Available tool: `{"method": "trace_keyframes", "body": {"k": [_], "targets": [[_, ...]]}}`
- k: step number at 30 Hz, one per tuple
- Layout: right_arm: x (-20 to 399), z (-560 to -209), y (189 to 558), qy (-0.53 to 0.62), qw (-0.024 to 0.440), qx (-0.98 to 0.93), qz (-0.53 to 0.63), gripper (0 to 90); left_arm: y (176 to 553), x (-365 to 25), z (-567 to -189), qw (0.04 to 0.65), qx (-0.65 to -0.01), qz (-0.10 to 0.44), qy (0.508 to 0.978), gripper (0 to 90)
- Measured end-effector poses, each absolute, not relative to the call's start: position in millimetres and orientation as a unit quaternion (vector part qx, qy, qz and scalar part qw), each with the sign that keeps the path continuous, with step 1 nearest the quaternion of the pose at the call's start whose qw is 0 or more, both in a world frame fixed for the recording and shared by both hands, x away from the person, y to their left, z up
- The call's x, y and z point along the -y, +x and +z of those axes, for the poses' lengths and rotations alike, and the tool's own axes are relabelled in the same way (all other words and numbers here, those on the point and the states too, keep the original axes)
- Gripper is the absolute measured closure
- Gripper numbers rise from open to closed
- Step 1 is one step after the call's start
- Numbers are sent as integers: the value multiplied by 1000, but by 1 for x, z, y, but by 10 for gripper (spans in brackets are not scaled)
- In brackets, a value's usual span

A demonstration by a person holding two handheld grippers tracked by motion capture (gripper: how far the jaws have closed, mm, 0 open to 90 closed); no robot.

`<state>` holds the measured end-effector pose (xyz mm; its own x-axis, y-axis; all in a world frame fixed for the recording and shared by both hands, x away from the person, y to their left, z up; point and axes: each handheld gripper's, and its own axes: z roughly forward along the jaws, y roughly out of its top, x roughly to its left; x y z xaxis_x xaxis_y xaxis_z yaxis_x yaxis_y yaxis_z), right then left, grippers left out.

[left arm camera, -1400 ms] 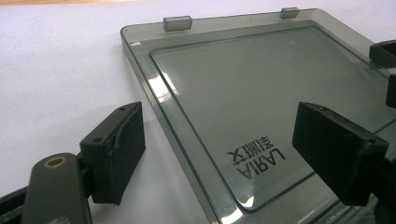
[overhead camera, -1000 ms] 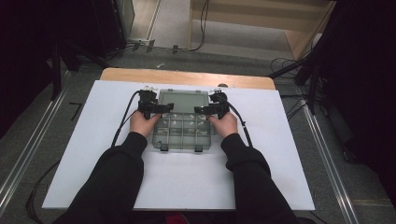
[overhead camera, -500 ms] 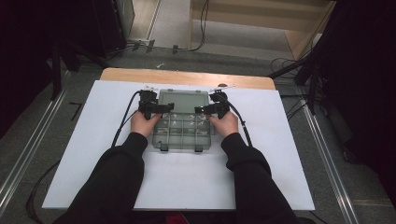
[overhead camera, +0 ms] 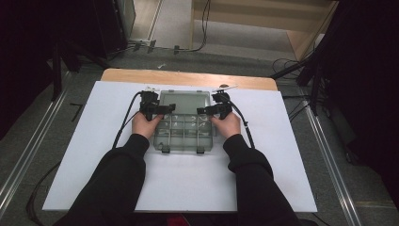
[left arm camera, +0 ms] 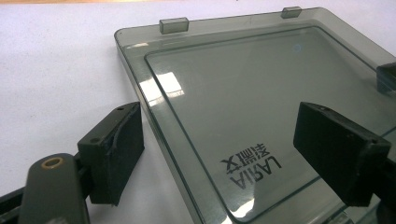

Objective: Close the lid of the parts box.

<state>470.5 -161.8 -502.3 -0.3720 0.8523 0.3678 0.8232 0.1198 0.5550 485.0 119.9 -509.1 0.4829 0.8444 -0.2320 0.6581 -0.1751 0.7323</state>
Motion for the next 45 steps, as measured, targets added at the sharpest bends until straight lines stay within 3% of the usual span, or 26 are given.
{"method": "trace_keyframes", "body": {"k": [12, 25, 38, 45], "targets": [[160, -502, 467, 557, 40, -748, 360, 278, 484, -122, -505, 404, -501, 89, 760, 178], [156, -501, 462, 563, 63, -739, 365, 280, 483, -127, -501, 412, -505, 76, 755, 278], [160, -494, 459, 570, 93, -722, 381, 445, 480, -131, -491, 427, -488, 111, 753, 414], [160, -491, 458, 568, 103, -720, 385, 468, 479, -133, -487, 433, -484, 119, 751, 470]]}}
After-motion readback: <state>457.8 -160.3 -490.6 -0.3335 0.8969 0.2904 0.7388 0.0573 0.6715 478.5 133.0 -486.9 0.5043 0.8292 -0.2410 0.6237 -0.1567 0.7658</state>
